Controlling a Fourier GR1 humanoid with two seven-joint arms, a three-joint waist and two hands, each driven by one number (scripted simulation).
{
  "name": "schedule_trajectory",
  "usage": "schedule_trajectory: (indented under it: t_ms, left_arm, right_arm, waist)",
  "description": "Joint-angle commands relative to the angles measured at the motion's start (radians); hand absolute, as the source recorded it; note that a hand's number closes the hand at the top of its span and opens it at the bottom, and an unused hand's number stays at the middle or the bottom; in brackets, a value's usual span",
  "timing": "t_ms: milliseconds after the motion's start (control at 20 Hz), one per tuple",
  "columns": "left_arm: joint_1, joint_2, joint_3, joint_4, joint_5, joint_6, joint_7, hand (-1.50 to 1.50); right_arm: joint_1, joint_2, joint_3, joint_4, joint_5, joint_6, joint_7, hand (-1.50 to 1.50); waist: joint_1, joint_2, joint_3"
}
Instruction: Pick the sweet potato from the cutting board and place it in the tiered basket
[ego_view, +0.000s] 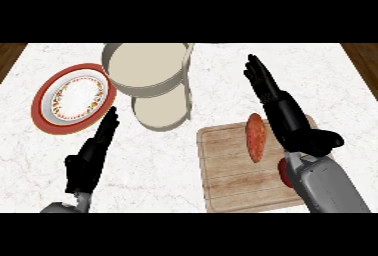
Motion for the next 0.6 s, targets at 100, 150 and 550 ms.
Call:
schedule_trajectory:
  t_ms: [100, 150, 550]
  left_arm:
    - [-0.044, 0.031, 0.070, 0.004, 0.098, -0.117, 0.033, 0.00]
    - [-0.056, 0.000, 0.063, -0.005, 0.098, -0.082, 0.074, 0.00]
    - [-0.080, 0.004, 0.104, 0.038, 0.207, -0.184, 0.101, 0.00]
  right_arm:
    - [0.206, -0.031, -0.090, -0.091, 0.062, -0.084, -0.193, 1.50]
    - [0.280, -0.037, -0.108, -0.148, 0.055, -0.105, -0.222, 1.50]
    - [0.515, 0.189, -0.311, -0.090, 0.122, -0.503, -0.458, -1.50]
  waist:
    - [0.008, 0.019, -0.005]
    - [-0.008, 0.016, -0.004]
    - [-0.003, 0.019, -0.005]
